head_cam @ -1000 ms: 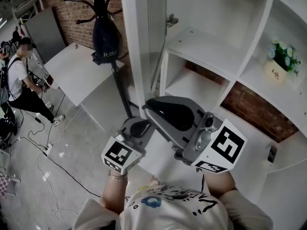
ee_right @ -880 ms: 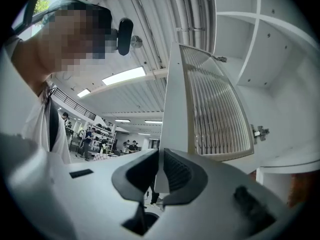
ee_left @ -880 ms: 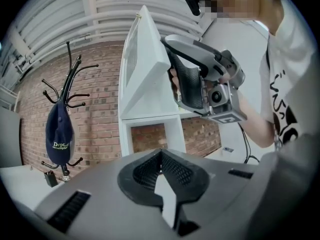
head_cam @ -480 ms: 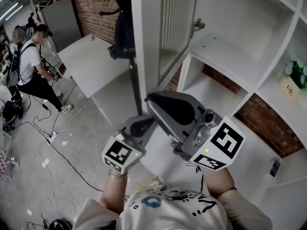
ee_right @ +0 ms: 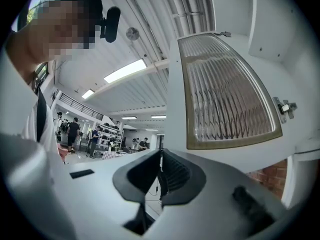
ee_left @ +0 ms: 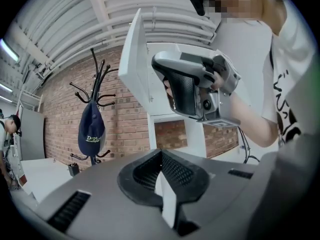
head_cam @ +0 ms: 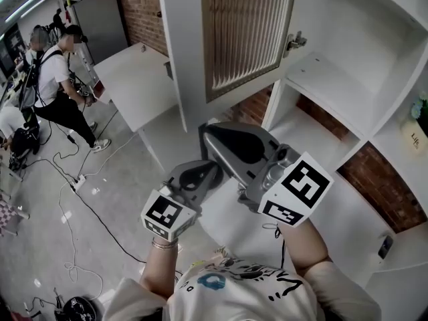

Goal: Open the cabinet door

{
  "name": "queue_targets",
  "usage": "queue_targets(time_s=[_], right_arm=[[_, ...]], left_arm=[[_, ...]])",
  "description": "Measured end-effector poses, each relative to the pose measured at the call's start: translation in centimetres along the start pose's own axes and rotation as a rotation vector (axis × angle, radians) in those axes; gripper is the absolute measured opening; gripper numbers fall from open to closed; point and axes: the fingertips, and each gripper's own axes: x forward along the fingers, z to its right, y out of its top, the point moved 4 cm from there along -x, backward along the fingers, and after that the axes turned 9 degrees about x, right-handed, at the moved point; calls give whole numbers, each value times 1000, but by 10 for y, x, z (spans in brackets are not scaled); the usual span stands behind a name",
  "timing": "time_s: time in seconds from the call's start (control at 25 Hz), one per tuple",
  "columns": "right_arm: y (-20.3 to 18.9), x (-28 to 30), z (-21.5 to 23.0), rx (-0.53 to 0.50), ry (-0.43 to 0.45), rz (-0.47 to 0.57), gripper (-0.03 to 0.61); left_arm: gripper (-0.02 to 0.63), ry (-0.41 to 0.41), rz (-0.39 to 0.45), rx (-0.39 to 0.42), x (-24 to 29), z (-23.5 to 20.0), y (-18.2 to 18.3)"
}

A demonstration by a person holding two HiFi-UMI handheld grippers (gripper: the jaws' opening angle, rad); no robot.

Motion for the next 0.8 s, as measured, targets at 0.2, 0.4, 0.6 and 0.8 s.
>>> queue_targets(time_s=[0.2, 0.4, 0.6, 0.8], right_arm=[[-7, 4, 0, 21, 8, -5, 34], [-12, 2, 0, 20, -3, -13, 34], [-22, -6, 8, 32, -39, -26, 34], [-33, -24, 15, 50, -95, -40, 34]], left_arm=[[15, 22, -7, -10, -7, -4, -4], [15, 29, -15, -15, -10, -3, -5], [15, 12, -12, -17, -7, 3, -5], [15, -15, -18, -28, -4, 12, -8]])
